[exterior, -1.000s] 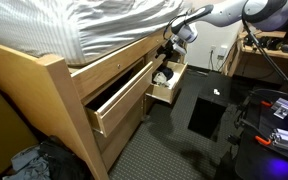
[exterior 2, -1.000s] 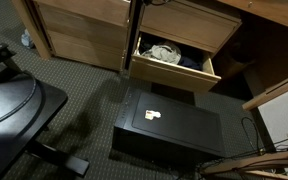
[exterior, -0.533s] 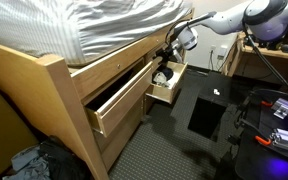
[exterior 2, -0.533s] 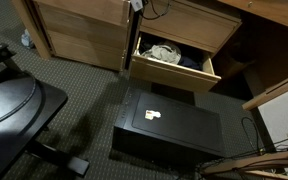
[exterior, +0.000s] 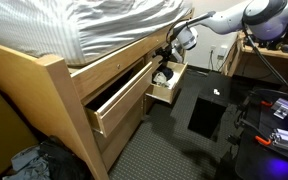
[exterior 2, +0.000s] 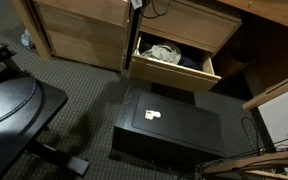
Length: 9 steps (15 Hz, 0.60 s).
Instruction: Close the upper drawer of the cabinet to the right and open the upper drawer of the cabinet to the left
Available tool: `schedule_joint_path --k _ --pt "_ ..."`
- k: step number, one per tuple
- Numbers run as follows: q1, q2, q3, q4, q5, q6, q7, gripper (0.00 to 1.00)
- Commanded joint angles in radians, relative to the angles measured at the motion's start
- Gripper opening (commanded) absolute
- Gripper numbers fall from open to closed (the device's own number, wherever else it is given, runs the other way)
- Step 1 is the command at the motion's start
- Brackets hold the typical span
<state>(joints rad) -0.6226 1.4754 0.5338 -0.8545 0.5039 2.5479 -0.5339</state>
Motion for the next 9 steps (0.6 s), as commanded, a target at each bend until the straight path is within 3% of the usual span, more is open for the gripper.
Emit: schedule_joint_path --k 1,2,4,5,6,9 --pt "0.068 -0.085 -0.084 -0.091 0.009 0.199 0.204 1.00" --pt "0.103 -0.113 -0.129 -0.118 -0.002 0.246 0.289 1.00" --pt "0.195 -0.198 -0.284 -0.209 0.037 0.268 0.439 1.00" --pt "0.129 -0.086 -0.174 -0.076 0.000 0.223 0.318 1.00" --pt "0.153 -0.100 -0.209 -0.090 -0.001 0.226 0.354 1.00" --pt "0.149 -0.094 -0.199 -0.087 -0.001 0.226 0.348 1.00"
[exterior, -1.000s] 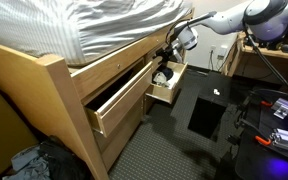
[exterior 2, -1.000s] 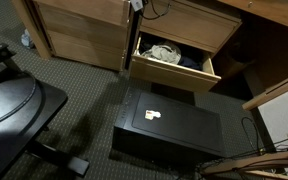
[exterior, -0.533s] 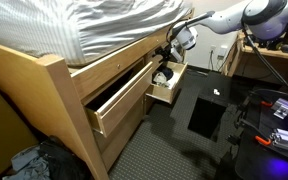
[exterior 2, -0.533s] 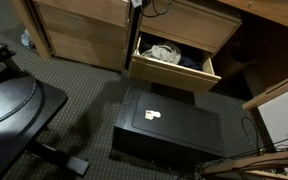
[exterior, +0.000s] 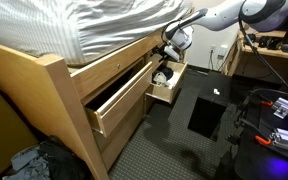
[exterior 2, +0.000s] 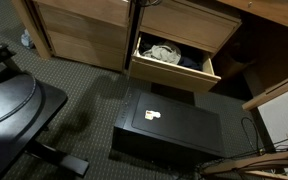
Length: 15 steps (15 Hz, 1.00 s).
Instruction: Close the upper drawer of the cabinet to the right and open the upper drawer of the cabinet to the left
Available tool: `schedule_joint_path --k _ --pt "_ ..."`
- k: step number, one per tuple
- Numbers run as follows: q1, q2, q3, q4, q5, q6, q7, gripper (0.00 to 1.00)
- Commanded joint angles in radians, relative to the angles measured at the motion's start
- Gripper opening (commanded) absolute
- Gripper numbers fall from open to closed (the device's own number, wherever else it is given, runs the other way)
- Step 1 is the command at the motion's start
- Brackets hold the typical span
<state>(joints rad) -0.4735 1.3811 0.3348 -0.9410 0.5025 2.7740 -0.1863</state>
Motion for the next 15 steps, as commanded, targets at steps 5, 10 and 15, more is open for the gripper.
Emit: schedule_joint_path --k 5,10,15 --pt "0.000 0.037 0.020 0.013 -0.017 -0.086 -0.041 1.00" --pt "0.036 0.035 0.002 -0.033 -0.046 -0.047 -0.053 1.00" --pt "0.033 0.034 0.011 0.005 -0.032 -0.063 -0.031 1.00"
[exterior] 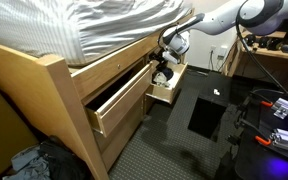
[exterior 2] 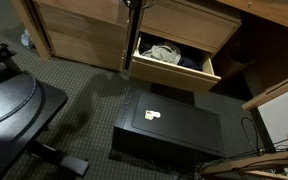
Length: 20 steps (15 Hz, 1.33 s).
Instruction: Close the upper drawer of the cabinet to the right and open the upper drawer of the cabinet to the left
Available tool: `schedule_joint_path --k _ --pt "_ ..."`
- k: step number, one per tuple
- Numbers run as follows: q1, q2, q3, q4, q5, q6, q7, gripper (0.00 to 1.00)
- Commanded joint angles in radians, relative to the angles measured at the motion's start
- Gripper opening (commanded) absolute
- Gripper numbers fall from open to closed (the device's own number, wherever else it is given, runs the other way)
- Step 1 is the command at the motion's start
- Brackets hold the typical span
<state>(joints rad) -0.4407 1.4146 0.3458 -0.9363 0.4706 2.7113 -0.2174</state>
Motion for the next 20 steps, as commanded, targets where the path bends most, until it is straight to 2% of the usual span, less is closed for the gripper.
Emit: schedule_joint_path --k 1,2,3,5,6,7,9,10,12,14,16,19,20 --pt "0.000 0.000 0.000 0.000 0.000 0.000 0.000 1.00" --pt "0.000 0.000 0.000 0.000 0.000 0.000 0.000 1.00" --pt "-0.015 0.040 0.057 0.038 0.021 0.023 -0.057 1.00" --pt "-0.069 0.113 0.181 0.097 0.058 -0.049 -0.172 1.00" --pt "-0.085 0.149 0.214 0.127 0.068 -0.086 -0.192 1.00" --pt "-0.136 0.066 0.235 -0.026 0.147 -0.081 -0.270 1.00" --pt "-0.167 0.089 0.231 -0.009 0.223 -0.186 -0.300 1.00" --pt "-0.112 0.089 0.201 0.016 0.162 -0.110 -0.238 1.00" --pt "-0.145 0.089 0.204 0.010 0.198 -0.169 -0.264 1.00" --pt "-0.156 0.089 0.209 0.008 0.200 -0.179 -0.266 1.00" --pt "-0.162 0.055 0.218 -0.040 0.208 -0.124 -0.292 1.00" --pt "-0.192 0.053 0.288 -0.056 0.239 -0.072 -0.387 1.00" --pt "-0.157 0.075 0.239 0.003 0.204 -0.119 -0.303 1.00"
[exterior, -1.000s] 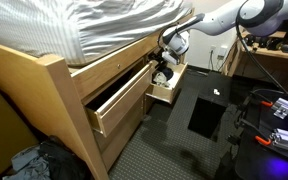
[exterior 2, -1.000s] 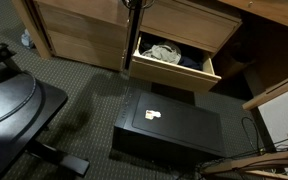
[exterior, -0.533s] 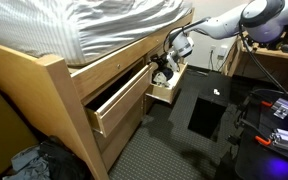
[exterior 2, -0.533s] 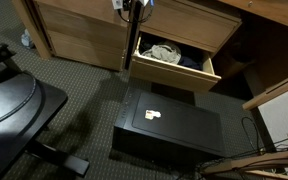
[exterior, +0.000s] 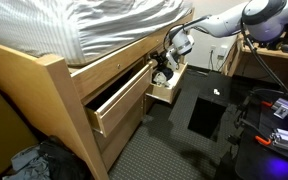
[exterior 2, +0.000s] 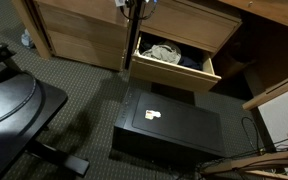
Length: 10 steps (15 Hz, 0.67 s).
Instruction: Close the upper drawer of the cabinet to the right and open the upper drawer of the cabinet to the left
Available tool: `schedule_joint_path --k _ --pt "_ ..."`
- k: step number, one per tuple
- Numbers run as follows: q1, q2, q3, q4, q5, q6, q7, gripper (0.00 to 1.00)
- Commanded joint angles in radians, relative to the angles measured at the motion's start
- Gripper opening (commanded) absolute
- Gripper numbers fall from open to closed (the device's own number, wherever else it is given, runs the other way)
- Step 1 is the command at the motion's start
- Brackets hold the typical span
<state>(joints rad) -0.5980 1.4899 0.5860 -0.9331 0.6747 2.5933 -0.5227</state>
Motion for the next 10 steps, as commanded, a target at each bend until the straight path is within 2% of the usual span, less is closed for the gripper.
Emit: schedule_joint_path --k 1,6,7,9,10 --pt "-0.004 -0.001 0.015 -0.001 0.005 0.012 -0.021 1.00" --pt "-0.009 -0.003 0.028 -0.007 0.007 0.019 -0.036 1.00" --pt "0.021 -0.003 -0.023 0.010 -0.017 0.005 0.037 1.00" --pt "0.088 -0.013 -0.131 0.032 -0.063 0.050 0.189 1.00" --pt "0.029 -0.006 -0.049 0.005 -0.034 0.022 0.077 1.00"
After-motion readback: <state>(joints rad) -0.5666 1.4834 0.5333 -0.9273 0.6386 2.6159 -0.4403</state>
